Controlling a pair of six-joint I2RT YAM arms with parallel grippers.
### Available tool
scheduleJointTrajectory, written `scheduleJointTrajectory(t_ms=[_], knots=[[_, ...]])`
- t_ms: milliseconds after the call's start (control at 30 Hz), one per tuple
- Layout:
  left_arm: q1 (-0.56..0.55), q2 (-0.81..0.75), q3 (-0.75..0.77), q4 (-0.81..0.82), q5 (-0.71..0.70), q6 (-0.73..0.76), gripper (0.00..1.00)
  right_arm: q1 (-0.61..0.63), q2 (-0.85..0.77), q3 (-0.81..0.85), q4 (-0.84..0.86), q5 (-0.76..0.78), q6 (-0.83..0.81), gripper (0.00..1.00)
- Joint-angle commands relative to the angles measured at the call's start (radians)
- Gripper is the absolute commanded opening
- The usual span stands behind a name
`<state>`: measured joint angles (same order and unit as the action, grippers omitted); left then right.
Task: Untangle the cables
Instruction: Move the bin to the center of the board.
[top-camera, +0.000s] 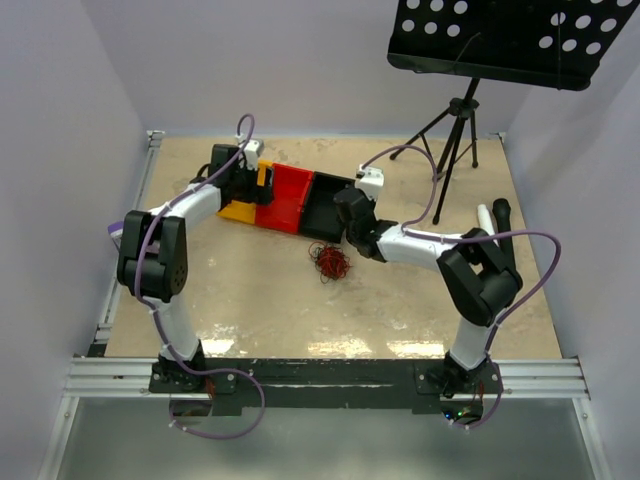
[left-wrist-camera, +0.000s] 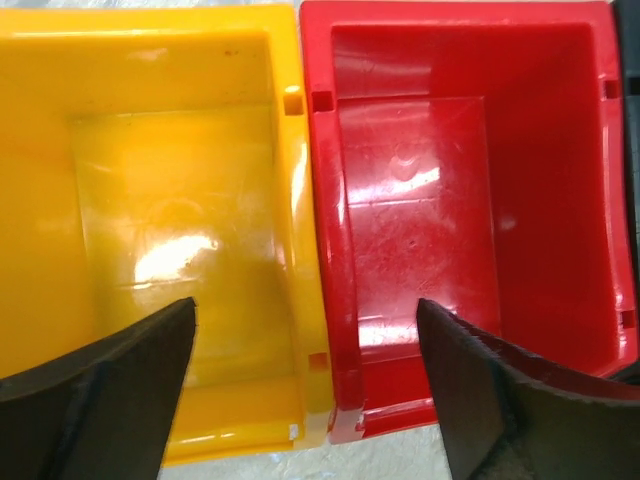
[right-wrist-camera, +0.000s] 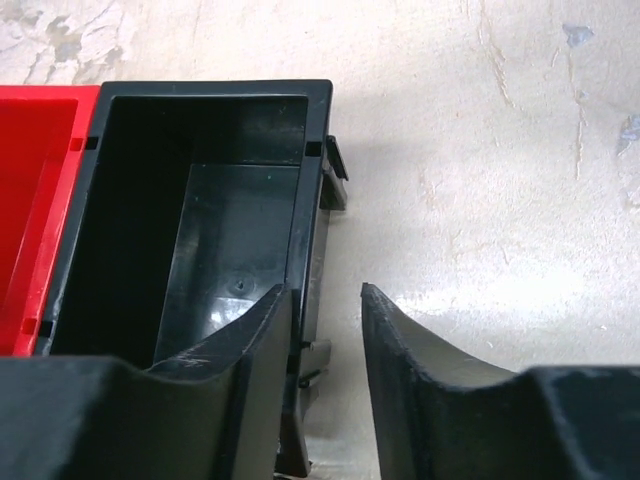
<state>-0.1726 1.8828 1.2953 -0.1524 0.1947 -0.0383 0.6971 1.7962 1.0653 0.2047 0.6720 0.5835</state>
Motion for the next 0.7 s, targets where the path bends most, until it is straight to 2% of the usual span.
scheduleJointTrajectory(t_ms=[0,100,267,500,667], knots=[[-0.04,-0.001,-0.025,0.066,0.049,0.034,0.83,-0.01,0.02,0.041,0.032,0.034,-0.014,0.36],[-0.088,-0.014,-0.071,0.071,0.035,0.1,0.77,-0.018,0.022,0.036,0.029,0.041,-0.02,0.33],[-0.12,-0.053,-0.136,0.07,0.045,0.107,0.76,-0.036,0.019,0.019,0.021,0.041,-0.021,0.34],[-0.134,-0.088,-0.189,0.06,0.041,0.107,0.72,-0.053,0.002,0.004,-0.042,0.047,0.022,0.43],[-0.169,-0.117,-0.214,0.011,0.08,0.065,0.71,-0.057,-0.014,-0.008,-0.102,0.037,0.053,0.45]])
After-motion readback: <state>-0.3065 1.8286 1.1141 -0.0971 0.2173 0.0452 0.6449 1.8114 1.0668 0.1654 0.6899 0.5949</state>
